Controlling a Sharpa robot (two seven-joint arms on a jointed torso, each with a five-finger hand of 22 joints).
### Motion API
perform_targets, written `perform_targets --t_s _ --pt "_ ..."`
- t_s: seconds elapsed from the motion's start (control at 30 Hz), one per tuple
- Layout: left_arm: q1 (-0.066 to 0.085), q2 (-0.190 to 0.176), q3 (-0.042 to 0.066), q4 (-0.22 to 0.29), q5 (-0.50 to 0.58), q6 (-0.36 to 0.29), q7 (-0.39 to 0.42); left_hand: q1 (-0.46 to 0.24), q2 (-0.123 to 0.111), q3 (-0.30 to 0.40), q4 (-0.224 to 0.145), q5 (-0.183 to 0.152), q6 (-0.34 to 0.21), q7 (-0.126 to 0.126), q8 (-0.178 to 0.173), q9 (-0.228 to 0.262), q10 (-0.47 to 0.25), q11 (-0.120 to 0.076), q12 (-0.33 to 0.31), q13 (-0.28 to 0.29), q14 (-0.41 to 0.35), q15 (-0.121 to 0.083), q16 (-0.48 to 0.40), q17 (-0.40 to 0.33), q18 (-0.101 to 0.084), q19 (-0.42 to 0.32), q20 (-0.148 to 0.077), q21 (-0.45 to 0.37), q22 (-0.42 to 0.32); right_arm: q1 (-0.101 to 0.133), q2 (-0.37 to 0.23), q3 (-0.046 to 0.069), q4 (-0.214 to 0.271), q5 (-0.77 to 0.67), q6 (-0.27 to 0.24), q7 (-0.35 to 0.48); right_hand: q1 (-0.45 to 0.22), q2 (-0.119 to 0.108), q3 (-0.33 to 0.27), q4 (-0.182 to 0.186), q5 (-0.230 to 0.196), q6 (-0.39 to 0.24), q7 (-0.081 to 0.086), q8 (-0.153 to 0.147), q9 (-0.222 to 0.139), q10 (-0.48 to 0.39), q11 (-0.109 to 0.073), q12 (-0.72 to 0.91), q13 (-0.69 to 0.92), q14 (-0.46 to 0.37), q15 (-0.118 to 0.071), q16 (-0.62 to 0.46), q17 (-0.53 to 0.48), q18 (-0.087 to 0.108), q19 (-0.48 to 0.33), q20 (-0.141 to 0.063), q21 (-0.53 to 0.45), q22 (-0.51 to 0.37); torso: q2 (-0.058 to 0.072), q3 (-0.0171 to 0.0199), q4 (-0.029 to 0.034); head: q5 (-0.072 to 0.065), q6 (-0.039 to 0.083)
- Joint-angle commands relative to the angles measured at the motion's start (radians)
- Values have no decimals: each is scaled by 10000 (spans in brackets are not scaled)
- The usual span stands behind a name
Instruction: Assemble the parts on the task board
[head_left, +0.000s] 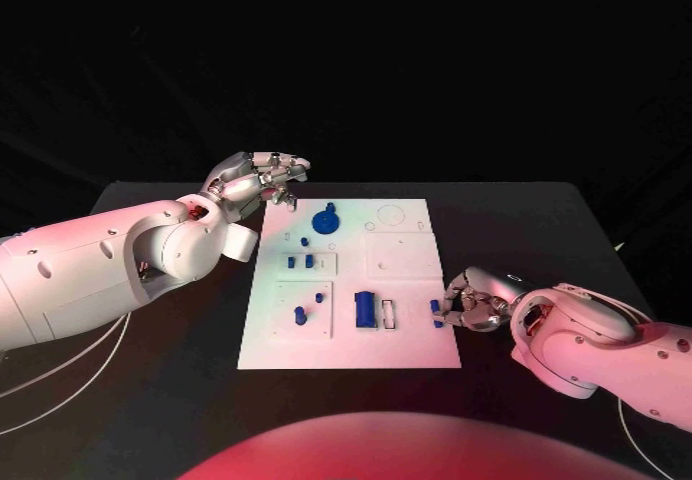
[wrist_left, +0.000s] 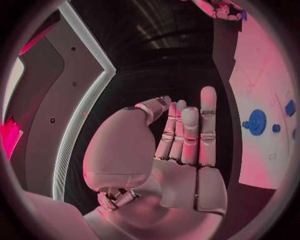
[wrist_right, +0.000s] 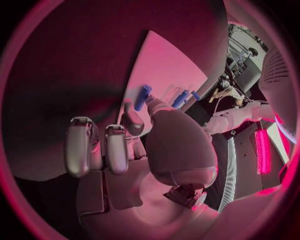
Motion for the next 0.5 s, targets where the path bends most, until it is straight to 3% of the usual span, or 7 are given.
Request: perform_targets --t_s 0.03,0.4,0.5 --pt "1 0 6 34 -25 178 68 -116 10 17 66 35 -65 10 -22 10 -63 -22 -35 -14 -50 -4 46 11 145 -3 53 -63 15 -32 55 -2 -29 -311 143 -151 136 21 77 -15 -67 98 -13 26 -8 -78 -25 5 23 535 46 -67 3 14 18 66 -52 1680 4 -5 -13 3 -1" --pt "1 -27 6 57 -25 173 57 -116 10 17 66 35 -65 10 -22 10 -63 -22 -35 -14 -50 -4 46 11 145 -3 53 -63 15 -116 285 -3 -152 -514 311 -153 576 -4 338 -173 -135 311 -120 122 46 -45 -122 59 69 541 -33 -77 20 11 41 14 -42 1697 1 2 -20 21 -1" --pt "1 -26 6 59 -25 175 57 -116 10 17 66 35 -65 10 -22 10 -63 -22 -35 -14 -50 -4 46 11 145 -3 53 -63 15 -162 366 -5 -200 -652 396 -185 717 -17 439 -220 -333 308 -124 118 52 -52 -129 42 60 543 -46 -82 22 9 46 -5 -46 1701 -6 5 -12 20 -1"
